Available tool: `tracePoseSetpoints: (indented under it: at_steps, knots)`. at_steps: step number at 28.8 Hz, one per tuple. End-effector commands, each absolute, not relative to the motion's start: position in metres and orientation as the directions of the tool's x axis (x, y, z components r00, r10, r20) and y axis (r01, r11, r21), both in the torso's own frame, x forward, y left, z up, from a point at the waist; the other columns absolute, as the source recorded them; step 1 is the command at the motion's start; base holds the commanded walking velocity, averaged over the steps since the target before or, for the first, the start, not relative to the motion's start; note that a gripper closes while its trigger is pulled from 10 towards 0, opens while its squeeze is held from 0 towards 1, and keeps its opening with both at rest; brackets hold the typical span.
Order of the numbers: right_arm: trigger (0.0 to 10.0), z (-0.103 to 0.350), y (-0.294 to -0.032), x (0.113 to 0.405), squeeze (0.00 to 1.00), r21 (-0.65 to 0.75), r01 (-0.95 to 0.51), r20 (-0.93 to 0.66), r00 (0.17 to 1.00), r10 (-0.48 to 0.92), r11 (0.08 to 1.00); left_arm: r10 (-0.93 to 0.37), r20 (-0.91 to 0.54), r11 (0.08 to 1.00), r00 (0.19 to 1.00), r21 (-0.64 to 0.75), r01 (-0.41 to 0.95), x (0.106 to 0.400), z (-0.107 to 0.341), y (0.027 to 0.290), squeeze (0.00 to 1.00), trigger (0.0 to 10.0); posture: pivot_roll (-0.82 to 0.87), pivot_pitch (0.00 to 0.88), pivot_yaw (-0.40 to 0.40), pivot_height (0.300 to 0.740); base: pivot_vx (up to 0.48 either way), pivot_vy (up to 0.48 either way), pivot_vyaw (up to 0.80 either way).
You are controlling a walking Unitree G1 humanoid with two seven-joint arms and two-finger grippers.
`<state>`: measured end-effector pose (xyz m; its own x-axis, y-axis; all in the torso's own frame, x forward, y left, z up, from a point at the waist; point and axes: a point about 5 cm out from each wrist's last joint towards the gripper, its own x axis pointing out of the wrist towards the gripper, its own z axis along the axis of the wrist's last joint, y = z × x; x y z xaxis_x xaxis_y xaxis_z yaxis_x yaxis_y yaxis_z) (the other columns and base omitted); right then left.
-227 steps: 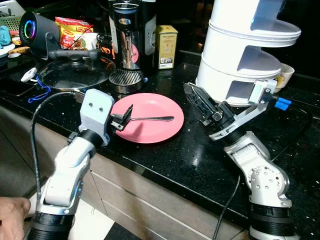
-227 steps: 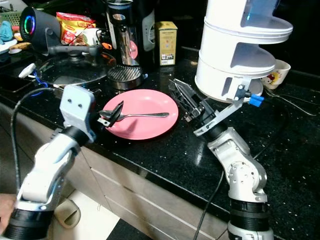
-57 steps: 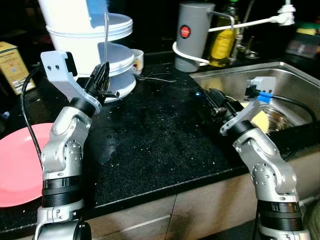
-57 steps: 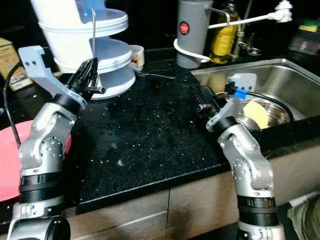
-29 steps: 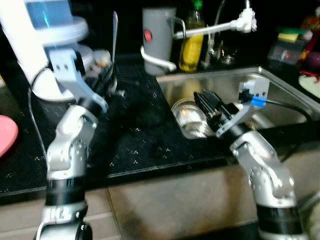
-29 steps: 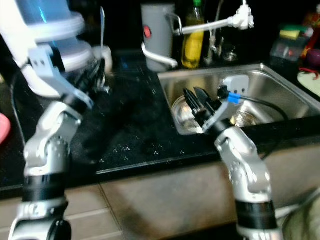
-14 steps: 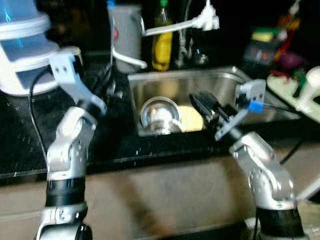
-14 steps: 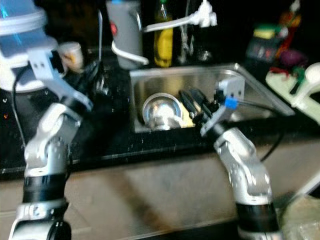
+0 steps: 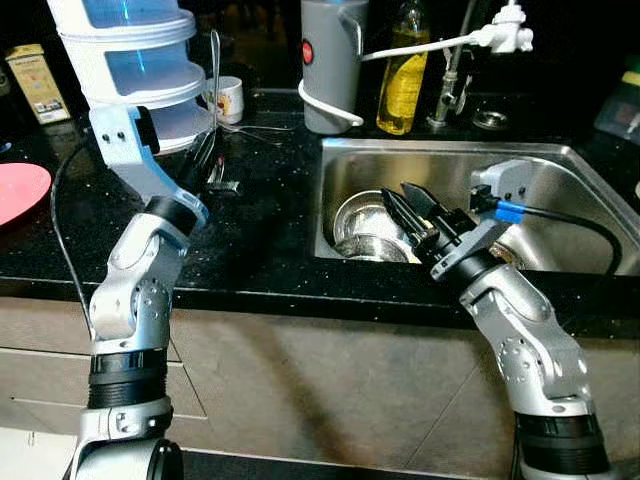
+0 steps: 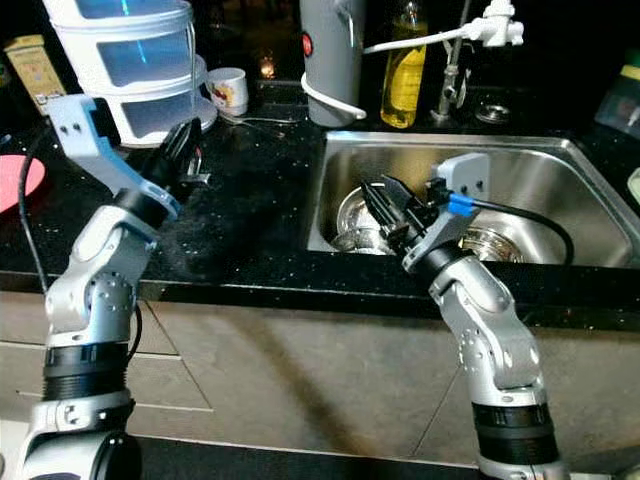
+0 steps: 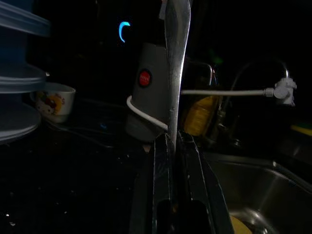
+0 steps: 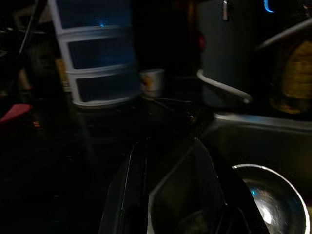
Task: Kitchen organization
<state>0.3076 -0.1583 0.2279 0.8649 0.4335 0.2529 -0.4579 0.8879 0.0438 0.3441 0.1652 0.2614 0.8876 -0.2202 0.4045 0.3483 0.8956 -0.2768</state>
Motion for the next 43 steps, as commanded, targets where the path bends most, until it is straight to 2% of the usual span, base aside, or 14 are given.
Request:
tracePoseSetpoints:
  at_steps: [1, 5, 8, 14, 15, 18, 21, 23, 30, 31, 32, 33, 38, 43]
  knots:
    - [10.0, 0.225, -0.161, 0.31, 0.0, 0.052, -0.434, 0.232, 0.881, 0.412, 0.9, -0.228, 0.37, 0.91, 0.901, -0.249, 0.333, 0.351, 0.257, 0.169, 0.0, 10.0, -0.05, 0.0, -0.014, 0.74, 0.0, 0.0, 0.0]
    - [10.0, 0.223, -0.163, 0.312, 0.0, 0.053, -0.418, 0.213, 0.892, 0.399, 0.907, -0.295, 0.322, 0.919, 0.899, -0.16, 0.359, 0.358, 0.249, 0.167, 0.0, 10.0, -0.06, 0.0, -0.009, 0.74, 0.0, 0.0, 0.0]
    - [10.0, 0.221, -0.165, 0.314, 0.0, 0.068, -0.405, 0.186, 0.903, 0.387, 0.912, -0.402, 0.28, 0.909, 0.872, 0.008, 0.417, 0.363, 0.245, 0.157, 0.0, 10.0, -0.06, 0.0, -0.004, 0.74, 0.0, 0.0, -0.76]
    - [10.0, 0.221, -0.168, 0.313, 0.0, 0.076, -0.396, 0.183, 0.908, 0.378, 0.915, -0.46, 0.272, 0.884, 0.845, 0.048, 0.465, 0.367, 0.247, 0.149, 0.0, 10.0, -0.07, 0.0, 0.006, 0.74, 0.0, 0.0, -0.78]
    - [10.0, 0.22, -0.169, 0.312, 0.0, 0.075, -0.39, 0.18, 0.911, 0.372, 0.918, -0.515, 0.25, 0.856, 0.82, 0.092, 0.509, 0.37, 0.243, 0.141, 0.0, 10.0, -0.08, 0.0, 0.009, 0.74, 0.0, 0.0, -0.78]
    - [10.0, 0.221, -0.171, 0.31, 0.0, 0.07, -0.383, 0.187, 0.912, 0.365, 0.921, -0.572, 0.231, 0.82, 0.787, 0.156, 0.551, 0.374, 0.24, 0.133, 0.0, 10.0, -0.08, 0.0, 0.008, 0.74, 0.0, 0.0, -0.78]
    - [10.0, 0.222, -0.172, 0.31, 0.0, 0.069, -0.382, 0.191, 0.912, 0.364, 0.922, -0.576, 0.23, 0.817, 0.784, 0.163, 0.553, 0.375, 0.24, 0.132, 0.0, 10.0, -0.08, 0.0, 0.008, 0.74, 0.0, 0.0, -0.78]
    - [10.0, 0.224, -0.173, 0.309, 0.0, 0.062, -0.38, 0.204, 0.91, 0.361, 0.923, -0.574, 0.221, 0.815, 0.788, 0.242, 0.526, 0.382, 0.241, 0.132, 0.0, 10.0, -0.08, 0.0, 0.009, 0.74, 0.0, 0.0, 0.0]
    - [10.0, 0.226, -0.172, 0.306, 0.0, 0.05, -0.39, 0.21, 0.904, 0.372, 0.92, -0.588, 0.175, 0.793, 0.79, 0.314, 0.521, 0.391, 0.232, 0.129, 0.0, 10.0, -0.11, 0.0, 0.017, 0.74, 0.0, 0.0, 0.0]
    - [10.0, 0.227, -0.172, 0.306, 0.0, 0.049, -0.389, 0.211, 0.904, 0.371, 0.92, -0.59, 0.161, 0.789, 0.791, 0.323, 0.523, 0.391, 0.229, 0.128, 0.1, 10.0, -0.11, 0.0, 0.017, 0.74, 0.0, 0.0, 0.0]
    - [10.0, 0.227, -0.173, 0.305, 0.0, 0.048, -0.388, 0.212, 0.904, 0.37, 0.921, -0.591, 0.151, 0.786, 0.793, 0.328, 0.523, 0.392, 0.227, 0.128, 0.1, 10.0, -0.11, 0.0, 0.017, 0.74, 0.0, 0.0, 0.0]
    - [10.0, 0.228, -0.174, 0.305, 0.0, 0.047, -0.385, 0.213, 0.905, 0.367, 0.922, -0.582, 0.141, 0.789, 0.801, 0.336, 0.514, 0.393, 0.224, 0.128, 1.0, 10.0, -0.12, 0.0, 0.019, 0.74, 0.0, 0.0, 0.0]
    - [10.0, 0.228, -0.176, 0.302, 0.0, 0.045, -0.378, 0.217, 0.907, 0.36, 0.925, -0.514, 0.143, 0.824, 0.846, 0.357, 0.44, 0.398, 0.222, 0.136, 1.0, 10.0, -0.13, 0.0, 0.025, 0.74, 0.0, 0.0, 0.0]
    - [10.0, 0.229, -0.175, 0.301, 0.0, 0.047, -0.387, 0.227, 0.902, 0.367, 0.921, -0.432, 0.225, 0.864, 0.873, 0.381, 0.329, 0.401, 0.233, 0.145, 1.0, 10.0, -0.12, 0.0, 0.022, 0.74, 0.0, 0.0, 0.0]
